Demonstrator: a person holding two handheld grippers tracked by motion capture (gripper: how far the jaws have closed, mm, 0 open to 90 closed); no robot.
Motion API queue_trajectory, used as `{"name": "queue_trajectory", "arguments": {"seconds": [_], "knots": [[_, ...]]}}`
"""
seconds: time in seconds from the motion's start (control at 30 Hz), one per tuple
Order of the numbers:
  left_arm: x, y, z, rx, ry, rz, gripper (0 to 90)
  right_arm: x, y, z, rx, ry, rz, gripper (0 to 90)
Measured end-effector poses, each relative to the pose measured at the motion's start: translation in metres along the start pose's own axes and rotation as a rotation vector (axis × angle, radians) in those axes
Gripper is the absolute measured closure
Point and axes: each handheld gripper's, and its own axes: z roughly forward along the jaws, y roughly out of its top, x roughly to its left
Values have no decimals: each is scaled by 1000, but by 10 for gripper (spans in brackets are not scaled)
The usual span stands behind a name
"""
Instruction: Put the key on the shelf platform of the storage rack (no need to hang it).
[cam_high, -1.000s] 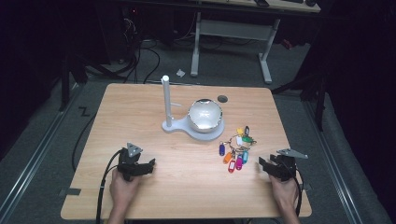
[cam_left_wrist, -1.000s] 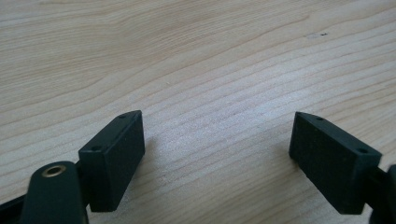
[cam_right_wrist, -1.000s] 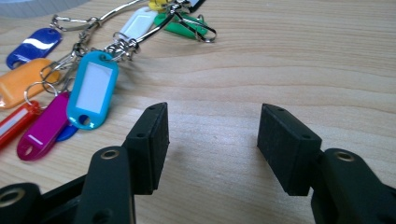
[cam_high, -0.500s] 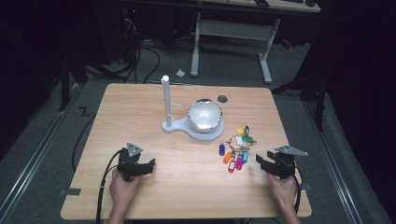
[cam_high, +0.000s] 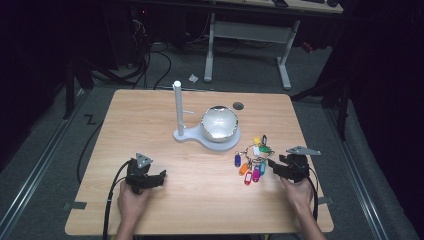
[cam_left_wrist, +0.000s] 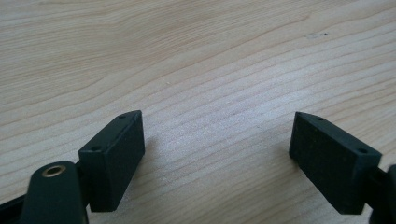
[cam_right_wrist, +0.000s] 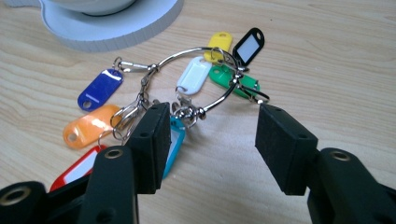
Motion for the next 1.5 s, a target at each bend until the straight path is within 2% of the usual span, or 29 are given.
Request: {"name": "queue_trajectory", "arguments": {"seconds": [0.63,0.93,1.23,1.5], "knots": [[0,0,0,0,-1,0,186,-6,30,29,57,-17,-7,503],[0,0,0,0,-1,0,186,-11,31,48,96,-44,18,512],[0,0,0,0,-1,0,186,-15,32,61,114,-48,45,545],[0,0,0,0,-1,0,186,-13,32,69,132,-77,5,654]]}}
